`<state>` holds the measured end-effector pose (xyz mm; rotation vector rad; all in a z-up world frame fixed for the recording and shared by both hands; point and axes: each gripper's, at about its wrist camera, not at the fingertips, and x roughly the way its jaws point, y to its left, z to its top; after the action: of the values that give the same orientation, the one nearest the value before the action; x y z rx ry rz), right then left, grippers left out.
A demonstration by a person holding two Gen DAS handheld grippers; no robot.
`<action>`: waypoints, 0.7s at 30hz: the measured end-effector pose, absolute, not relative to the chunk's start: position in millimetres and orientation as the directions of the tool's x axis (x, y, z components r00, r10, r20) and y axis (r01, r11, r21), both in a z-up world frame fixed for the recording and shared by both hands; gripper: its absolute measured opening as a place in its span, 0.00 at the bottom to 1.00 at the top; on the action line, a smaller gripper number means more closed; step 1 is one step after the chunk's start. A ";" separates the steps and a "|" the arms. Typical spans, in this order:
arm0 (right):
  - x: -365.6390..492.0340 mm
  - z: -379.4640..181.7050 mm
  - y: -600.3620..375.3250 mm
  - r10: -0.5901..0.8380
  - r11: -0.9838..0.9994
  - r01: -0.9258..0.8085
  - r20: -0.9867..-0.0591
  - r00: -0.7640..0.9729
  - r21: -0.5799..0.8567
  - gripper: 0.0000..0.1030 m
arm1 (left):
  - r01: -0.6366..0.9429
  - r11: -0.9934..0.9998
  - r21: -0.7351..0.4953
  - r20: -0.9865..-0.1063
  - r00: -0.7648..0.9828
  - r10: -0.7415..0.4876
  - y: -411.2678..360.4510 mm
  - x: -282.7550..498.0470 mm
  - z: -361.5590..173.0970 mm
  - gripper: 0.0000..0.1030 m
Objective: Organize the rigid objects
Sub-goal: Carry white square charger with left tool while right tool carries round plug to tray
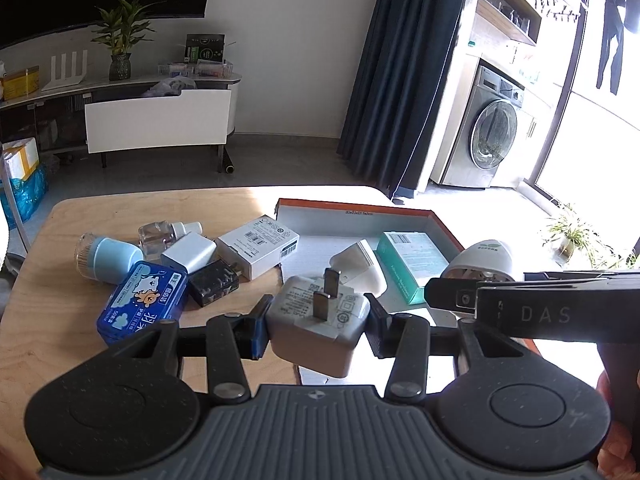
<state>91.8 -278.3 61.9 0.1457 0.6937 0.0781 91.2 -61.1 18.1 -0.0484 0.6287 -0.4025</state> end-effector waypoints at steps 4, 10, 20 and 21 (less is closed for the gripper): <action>91.5 59.8 -287.0 0.106 0.987 -0.003 -0.633 0.767 0.162 0.75 | 0.365 0.917 -0.159 -0.569 0.725 -0.388 -69.0 92.5 15.7 0.45; 91.9 57.0 -297.9 0.089 0.985 0.026 -0.636 0.767 0.168 0.75 | 0.384 0.910 -0.153 -0.576 0.714 -0.398 -82.3 95.3 12.2 0.45; 95.2 53.6 -319.3 0.059 0.982 0.070 -0.637 0.769 0.175 0.75 | 0.411 0.900 -0.149 -0.593 0.691 -0.413 -101.1 100.3 6.4 0.45; 95.9 53.6 -321.0 0.056 0.982 0.074 -0.637 0.769 0.175 0.75 | 0.413 0.899 -0.148 -0.594 0.689 -0.415 -103.5 101.4 5.6 0.45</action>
<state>95.9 -321.0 53.6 0.1952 0.6950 -0.0097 101.4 -103.5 5.6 -0.0027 0.6655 -0.4627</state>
